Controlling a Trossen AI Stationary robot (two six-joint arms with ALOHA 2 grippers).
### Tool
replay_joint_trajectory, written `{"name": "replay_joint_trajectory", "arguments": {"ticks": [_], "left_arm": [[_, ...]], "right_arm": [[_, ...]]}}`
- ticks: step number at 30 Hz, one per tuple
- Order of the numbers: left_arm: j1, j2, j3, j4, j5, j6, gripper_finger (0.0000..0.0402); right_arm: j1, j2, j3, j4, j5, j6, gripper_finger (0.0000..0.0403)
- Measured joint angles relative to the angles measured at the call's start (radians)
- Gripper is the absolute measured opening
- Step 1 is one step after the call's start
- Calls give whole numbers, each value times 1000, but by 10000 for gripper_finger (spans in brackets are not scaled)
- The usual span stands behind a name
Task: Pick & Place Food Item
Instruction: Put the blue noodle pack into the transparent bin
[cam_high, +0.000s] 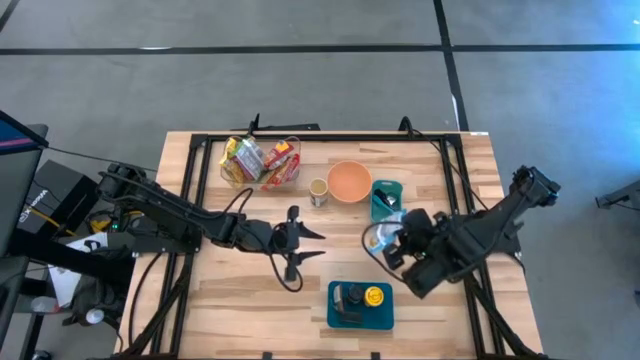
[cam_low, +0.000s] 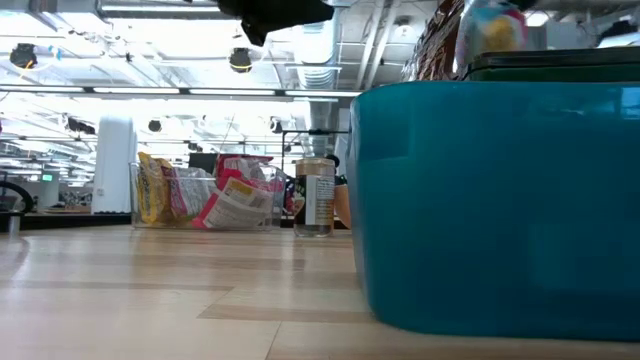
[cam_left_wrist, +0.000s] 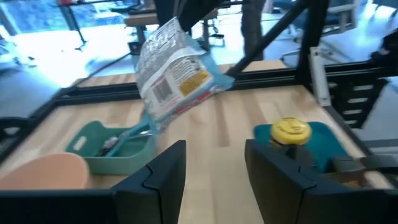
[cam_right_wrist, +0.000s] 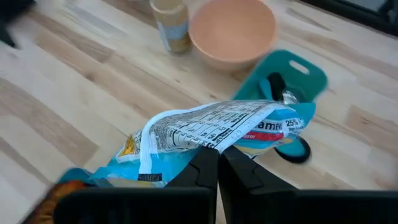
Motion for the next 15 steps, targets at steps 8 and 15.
{"name": "replay_joint_trajectory", "arguments": {"ticks": [8, 15], "left_arm": [[31, 0, 0, 0, -41, 14, 158], [82, 0, 0, -2, -42, 13, 158]], "right_arm": [[-137, 0, 81, 158, 3, -203, 0], [-266, 0, 99, 291, -49, -343, 0]]}}
